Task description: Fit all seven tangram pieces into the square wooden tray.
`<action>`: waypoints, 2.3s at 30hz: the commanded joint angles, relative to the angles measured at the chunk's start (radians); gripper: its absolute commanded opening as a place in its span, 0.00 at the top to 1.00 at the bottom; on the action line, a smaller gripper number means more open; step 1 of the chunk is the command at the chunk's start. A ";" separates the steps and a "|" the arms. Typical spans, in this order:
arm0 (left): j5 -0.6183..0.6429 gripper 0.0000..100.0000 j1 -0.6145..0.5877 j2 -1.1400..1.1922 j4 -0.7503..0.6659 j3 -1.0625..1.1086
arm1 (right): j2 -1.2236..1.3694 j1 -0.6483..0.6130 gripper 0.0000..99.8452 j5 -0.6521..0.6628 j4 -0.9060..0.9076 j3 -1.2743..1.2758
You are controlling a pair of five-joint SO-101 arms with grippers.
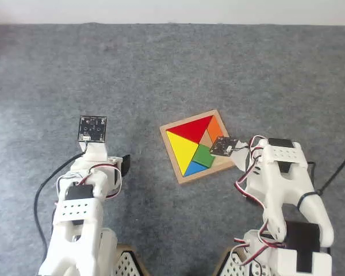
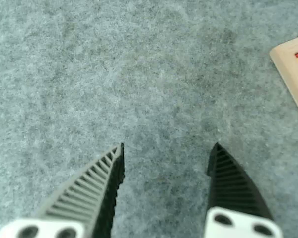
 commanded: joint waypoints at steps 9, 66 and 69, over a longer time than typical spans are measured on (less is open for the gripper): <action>-0.005 0.73 0.003 -0.011 -0.012 -0.008 | -0.007 0.048 0.74 0.061 0.010 0.005; -0.006 0.73 0.003 -0.011 -0.012 -0.008 | -0.007 0.090 0.77 0.144 -0.073 0.086; -0.006 0.73 0.003 -0.011 -0.012 -0.008 | -0.007 0.091 0.77 0.144 -0.073 0.086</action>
